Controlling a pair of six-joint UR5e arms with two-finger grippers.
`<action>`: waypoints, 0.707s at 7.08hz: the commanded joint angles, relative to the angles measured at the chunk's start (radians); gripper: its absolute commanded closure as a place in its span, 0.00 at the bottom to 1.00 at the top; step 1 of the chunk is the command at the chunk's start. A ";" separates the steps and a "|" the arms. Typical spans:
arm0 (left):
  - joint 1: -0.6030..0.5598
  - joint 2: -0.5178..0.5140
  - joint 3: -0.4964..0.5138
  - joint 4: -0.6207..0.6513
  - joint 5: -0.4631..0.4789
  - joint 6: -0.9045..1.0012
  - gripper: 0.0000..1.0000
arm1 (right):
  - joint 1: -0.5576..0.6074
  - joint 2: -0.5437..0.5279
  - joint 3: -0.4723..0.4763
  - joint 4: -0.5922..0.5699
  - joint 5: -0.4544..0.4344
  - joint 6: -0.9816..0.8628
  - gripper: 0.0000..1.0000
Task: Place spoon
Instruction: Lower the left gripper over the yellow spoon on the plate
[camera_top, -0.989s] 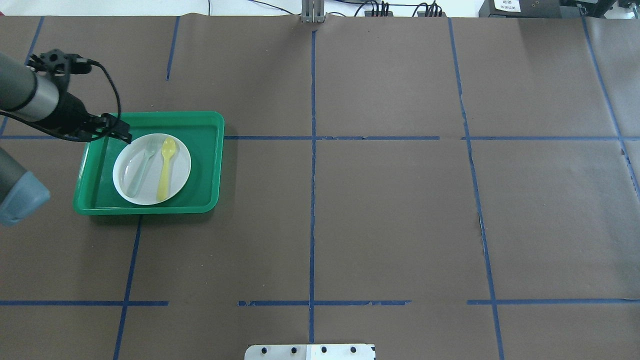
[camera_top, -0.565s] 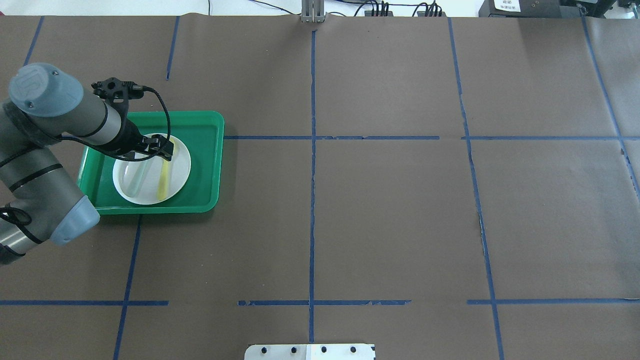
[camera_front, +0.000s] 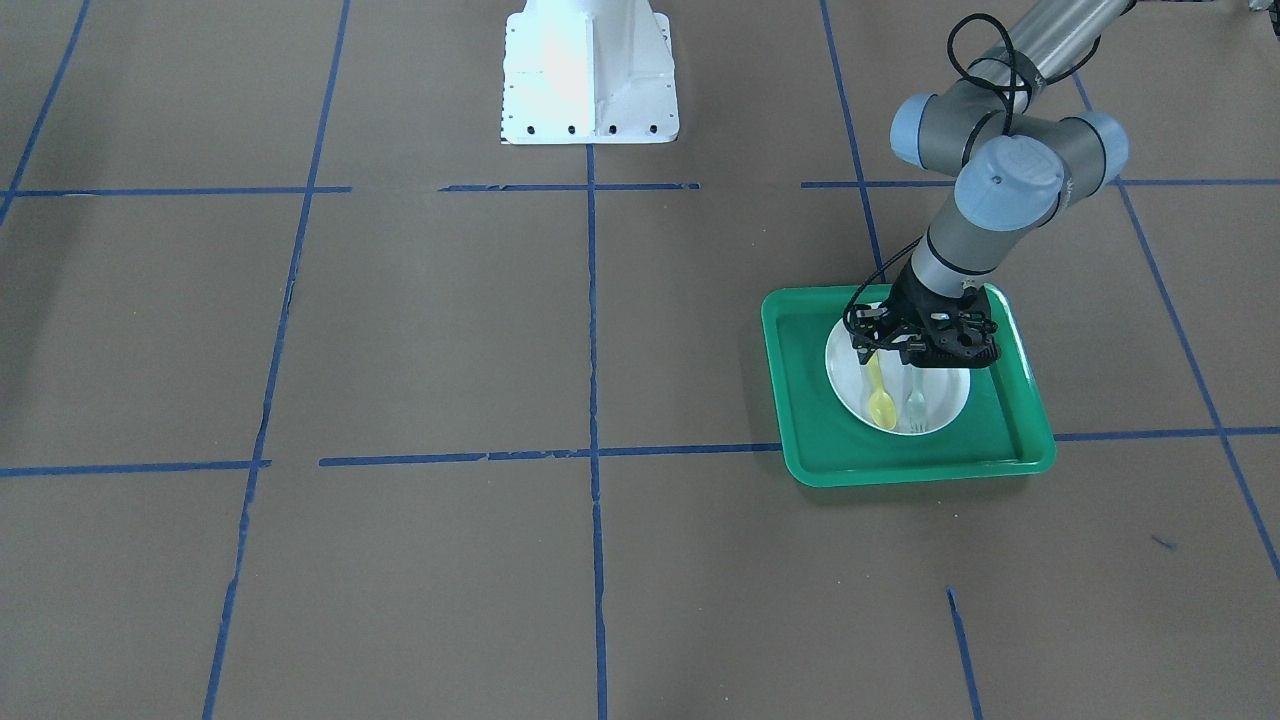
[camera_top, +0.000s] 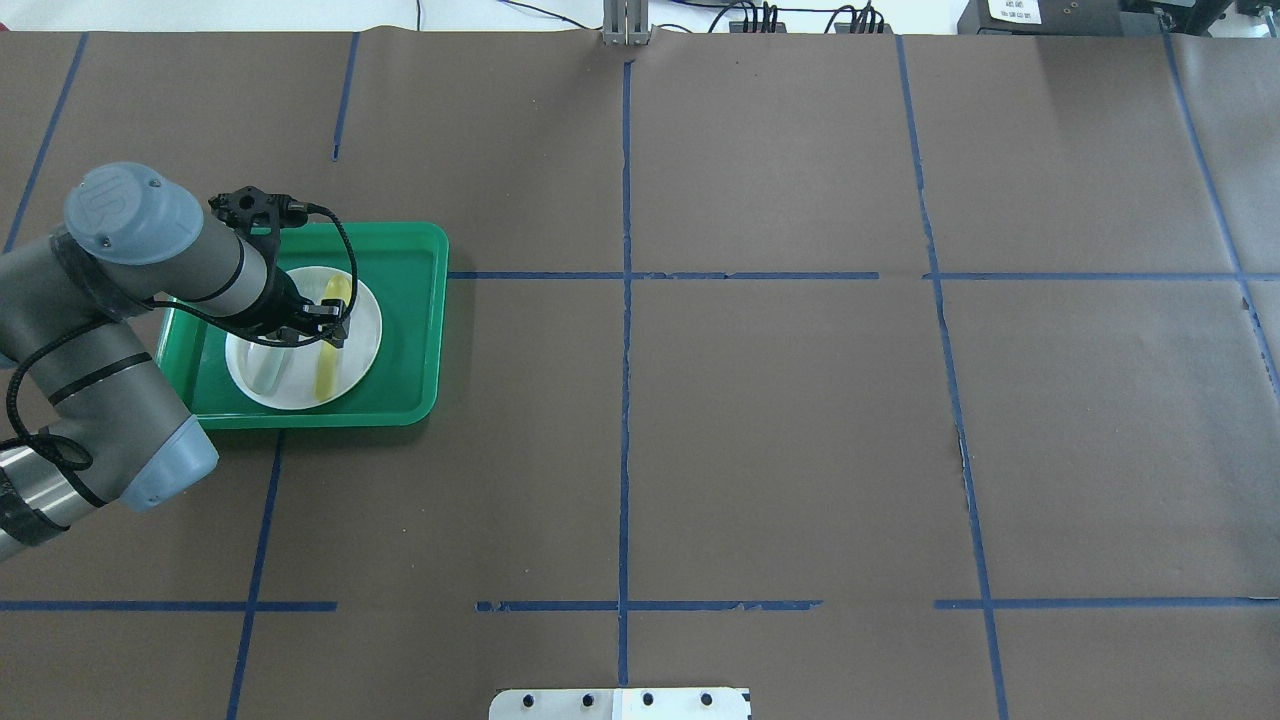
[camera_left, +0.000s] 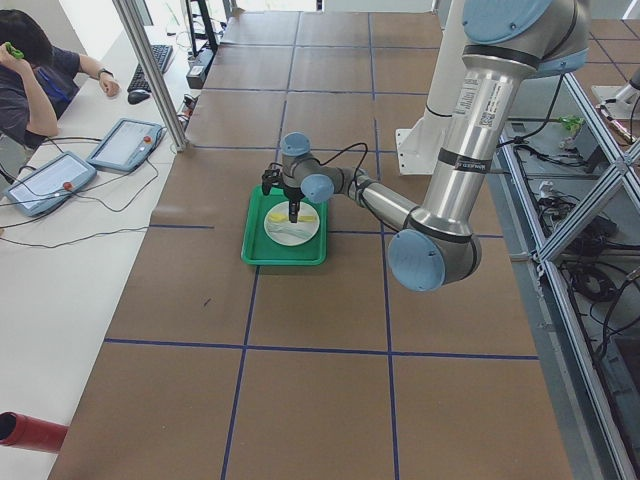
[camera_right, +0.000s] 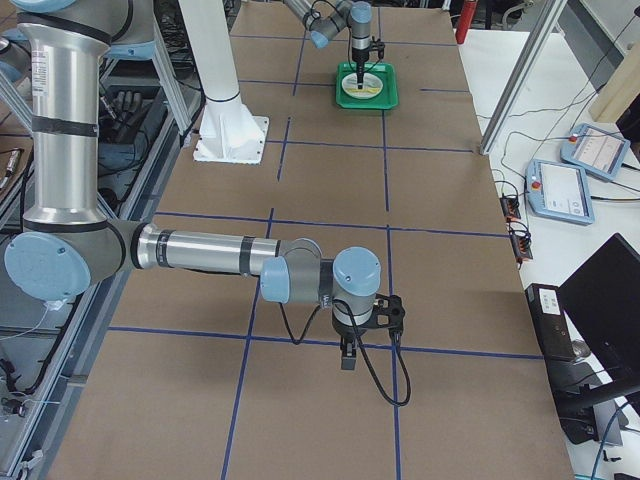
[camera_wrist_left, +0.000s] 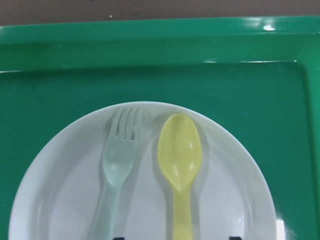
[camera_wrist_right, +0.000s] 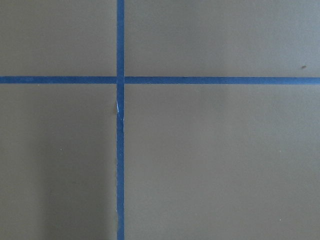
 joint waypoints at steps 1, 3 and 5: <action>0.002 -0.001 0.003 0.000 -0.003 0.003 0.47 | 0.000 0.000 0.000 0.000 0.000 0.000 0.00; 0.012 -0.009 0.009 0.000 -0.004 0.000 0.47 | 0.000 0.001 0.000 0.000 0.000 0.000 0.00; 0.019 -0.029 0.039 0.000 -0.004 -0.003 0.47 | 0.000 0.001 0.000 0.000 0.000 0.000 0.00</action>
